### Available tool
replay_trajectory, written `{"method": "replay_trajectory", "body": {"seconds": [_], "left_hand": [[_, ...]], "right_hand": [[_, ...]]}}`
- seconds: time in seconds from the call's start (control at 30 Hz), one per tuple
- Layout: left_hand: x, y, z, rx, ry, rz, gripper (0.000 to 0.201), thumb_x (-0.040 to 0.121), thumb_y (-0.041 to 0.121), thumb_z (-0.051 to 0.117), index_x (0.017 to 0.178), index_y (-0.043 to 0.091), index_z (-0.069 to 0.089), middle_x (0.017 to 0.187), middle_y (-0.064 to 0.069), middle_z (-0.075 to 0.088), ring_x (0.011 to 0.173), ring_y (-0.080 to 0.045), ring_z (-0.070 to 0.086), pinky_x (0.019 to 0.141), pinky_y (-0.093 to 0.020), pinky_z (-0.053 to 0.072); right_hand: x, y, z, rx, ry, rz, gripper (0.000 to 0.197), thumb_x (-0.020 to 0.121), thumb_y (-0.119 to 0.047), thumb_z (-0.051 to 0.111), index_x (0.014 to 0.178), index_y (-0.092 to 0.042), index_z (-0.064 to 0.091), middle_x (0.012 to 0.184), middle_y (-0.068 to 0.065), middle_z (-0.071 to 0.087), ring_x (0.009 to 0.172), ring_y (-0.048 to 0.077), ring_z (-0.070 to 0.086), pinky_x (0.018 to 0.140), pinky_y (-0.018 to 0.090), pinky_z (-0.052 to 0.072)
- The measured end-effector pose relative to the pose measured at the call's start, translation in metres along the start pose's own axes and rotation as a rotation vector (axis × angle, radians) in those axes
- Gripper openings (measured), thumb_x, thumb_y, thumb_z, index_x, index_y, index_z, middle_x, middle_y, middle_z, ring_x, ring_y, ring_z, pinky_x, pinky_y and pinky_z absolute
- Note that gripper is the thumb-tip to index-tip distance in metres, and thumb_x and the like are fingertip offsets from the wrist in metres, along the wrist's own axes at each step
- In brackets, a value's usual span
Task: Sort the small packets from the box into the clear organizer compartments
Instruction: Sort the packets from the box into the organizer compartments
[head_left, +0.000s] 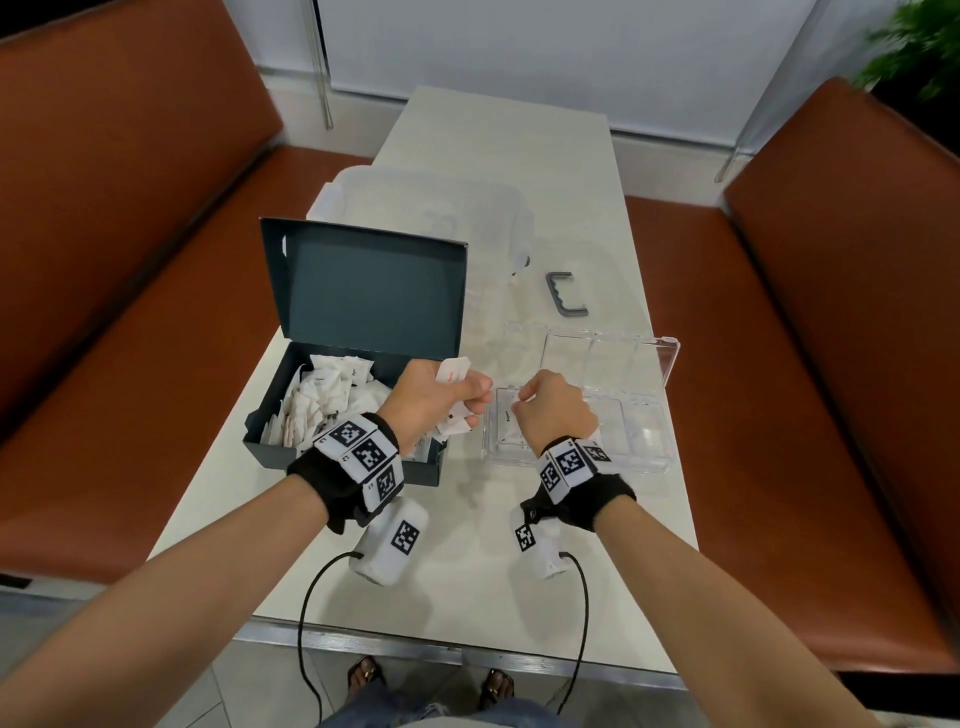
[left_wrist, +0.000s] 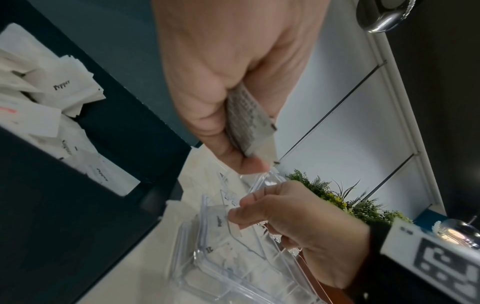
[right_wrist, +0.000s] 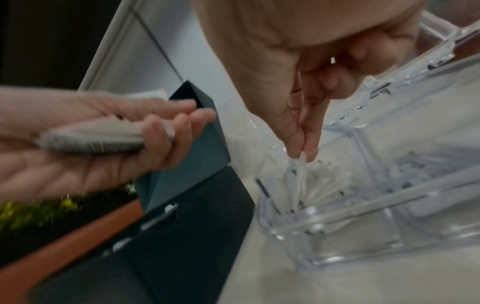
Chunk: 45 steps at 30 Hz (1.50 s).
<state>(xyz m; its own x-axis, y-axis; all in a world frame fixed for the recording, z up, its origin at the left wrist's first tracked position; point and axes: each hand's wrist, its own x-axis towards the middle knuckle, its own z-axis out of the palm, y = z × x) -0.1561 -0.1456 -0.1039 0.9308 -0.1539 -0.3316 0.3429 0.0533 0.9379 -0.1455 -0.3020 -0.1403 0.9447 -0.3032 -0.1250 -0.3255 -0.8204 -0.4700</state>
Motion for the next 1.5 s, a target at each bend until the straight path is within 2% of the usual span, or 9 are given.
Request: {"method": "replay_trajectory", "body": {"seconds": [0.33,0.57,0.83,1.07,1.17,1.23,1.33,1.4,1.5], "left_hand": [[-0.004,-0.001,-0.002,-0.025,-0.011,0.003,0.014,0.088,0.005,0.069,0.094,-0.008,0.068,0.076,-0.011,0.069,0.065,-0.017,0.061,0.06,-0.027,0.057],[-0.006,-0.002,-0.004,-0.053,-0.009,0.012,0.016,0.089,0.004,0.067,0.095,-0.01,0.067,0.08,-0.016,0.066,0.064,-0.019,0.059,0.056,-0.026,0.054],[-0.003,-0.001,0.0,-0.092,0.005,-0.032,0.02,0.091,0.019,0.067,0.09,-0.001,0.071,0.081,-0.012,0.07,0.066,-0.016,0.064,0.058,-0.025,0.056],[-0.002,0.006,-0.004,-0.217,-0.02,-0.184,0.058,0.093,0.057,0.05,0.101,0.003,0.069,0.09,-0.013,0.075,0.077,-0.019,0.072,0.066,-0.028,0.058],[-0.003,0.01,-0.002,-0.297,0.008,-0.192,0.052,0.097,0.049,0.049,0.105,0.001,0.067,0.092,-0.014,0.075,0.079,-0.02,0.072,0.067,-0.031,0.059],[-0.003,0.011,0.002,-0.296,0.018,-0.18,0.046,0.1,0.042,0.047,0.108,0.001,0.066,0.092,-0.013,0.075,0.08,-0.02,0.073,0.065,-0.029,0.059],[-0.007,0.016,0.007,-0.18,-0.017,-0.157,0.04,0.102,0.041,0.043,0.107,0.012,0.07,0.094,-0.005,0.076,0.076,-0.013,0.072,0.062,-0.023,0.056],[-0.01,0.02,0.012,-0.128,-0.047,-0.118,0.039,0.103,0.041,0.04,0.112,0.016,0.069,0.103,-0.002,0.074,0.081,-0.012,0.071,0.062,-0.023,0.055],[-0.011,0.025,0.023,-0.217,-0.07,-0.064,0.039,0.104,0.034,0.039,0.125,0.009,0.061,0.122,-0.004,0.067,0.101,-0.016,0.068,0.067,-0.029,0.058]], "right_hand": [[0.005,0.006,0.009,-0.555,0.011,-0.419,0.006,0.089,-0.013,0.06,0.092,-0.013,0.064,0.092,0.005,0.064,0.102,0.026,0.053,0.061,0.031,0.036],[0.018,0.007,-0.017,-0.638,-0.17,-0.668,0.023,0.078,-0.045,0.072,0.094,-0.03,0.068,0.097,-0.006,0.065,0.1,0.021,0.053,0.069,0.03,0.032],[0.02,0.006,-0.005,-0.823,-0.182,-0.722,0.021,0.082,-0.043,0.067,0.088,-0.024,0.062,0.094,-0.003,0.066,0.099,0.024,0.053,0.073,0.033,0.03],[0.019,0.003,-0.043,-0.446,-0.308,-0.611,0.032,0.077,-0.044,0.074,0.093,-0.022,0.058,0.092,-0.003,0.063,0.087,0.017,0.056,0.068,0.029,0.04],[0.004,0.0,-0.061,-0.062,-0.182,-0.532,0.017,0.086,-0.032,0.068,0.092,-0.02,0.058,0.083,-0.004,0.063,0.078,0.014,0.06,0.069,0.029,0.049],[-0.013,-0.006,-0.065,0.183,-0.121,-0.527,0.012,0.088,-0.03,0.066,0.094,-0.021,0.06,0.071,-0.01,0.062,0.064,0.004,0.058,0.062,0.02,0.046],[-0.039,-0.016,-0.062,0.414,-0.198,-0.542,0.02,0.086,-0.037,0.068,0.104,-0.027,0.066,0.078,-0.018,0.065,0.059,-0.001,0.059,0.058,0.013,0.048],[-0.048,-0.017,-0.055,0.504,-0.234,-0.508,0.021,0.086,-0.037,0.068,0.105,-0.026,0.071,0.091,-0.01,0.065,0.061,0.004,0.065,0.061,0.015,0.052],[-0.052,-0.015,-0.047,0.64,-0.175,-0.417,0.011,0.088,-0.025,0.069,0.092,-0.018,0.077,0.088,0.003,0.07,0.064,0.011,0.069,0.067,0.019,0.055]]}}
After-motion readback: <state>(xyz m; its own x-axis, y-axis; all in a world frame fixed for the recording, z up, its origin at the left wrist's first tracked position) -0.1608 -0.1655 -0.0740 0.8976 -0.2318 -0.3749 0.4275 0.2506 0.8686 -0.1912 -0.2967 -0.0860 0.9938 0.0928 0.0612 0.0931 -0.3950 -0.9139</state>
